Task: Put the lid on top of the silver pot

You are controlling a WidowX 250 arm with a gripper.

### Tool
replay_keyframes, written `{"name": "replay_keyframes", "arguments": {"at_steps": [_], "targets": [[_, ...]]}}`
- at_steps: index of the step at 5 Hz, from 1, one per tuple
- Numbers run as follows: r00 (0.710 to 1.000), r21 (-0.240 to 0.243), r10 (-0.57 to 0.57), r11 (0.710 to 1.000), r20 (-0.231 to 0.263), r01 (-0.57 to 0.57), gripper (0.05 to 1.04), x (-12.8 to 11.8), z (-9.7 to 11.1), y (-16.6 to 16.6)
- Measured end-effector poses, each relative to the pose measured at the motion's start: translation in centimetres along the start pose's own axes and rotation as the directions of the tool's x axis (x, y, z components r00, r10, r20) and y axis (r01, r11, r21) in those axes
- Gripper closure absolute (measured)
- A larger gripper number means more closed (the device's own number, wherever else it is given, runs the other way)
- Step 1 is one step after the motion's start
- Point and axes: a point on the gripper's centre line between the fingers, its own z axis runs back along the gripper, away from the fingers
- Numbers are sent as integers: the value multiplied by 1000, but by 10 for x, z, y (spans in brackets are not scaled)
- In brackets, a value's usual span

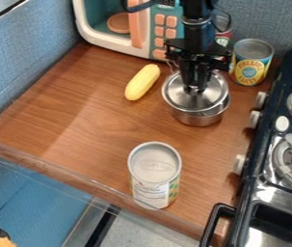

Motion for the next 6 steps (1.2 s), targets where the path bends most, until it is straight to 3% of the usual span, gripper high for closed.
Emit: {"name": "replay_keyframes", "arguments": {"at_steps": [2,3,4,5,6], "targets": [[999,25,6,1000,-34,-5,802,20,-20,-4],[999,28,5,1000,-39,-3,735,21,-19,-4],[998,5,-1,1000,-56,1,453,14,-18,-8],[1000,-37,2,999,-9,-3,158,15,17,-14],[999,-73,30,997,30,-27,77,10,50,-5]]}}
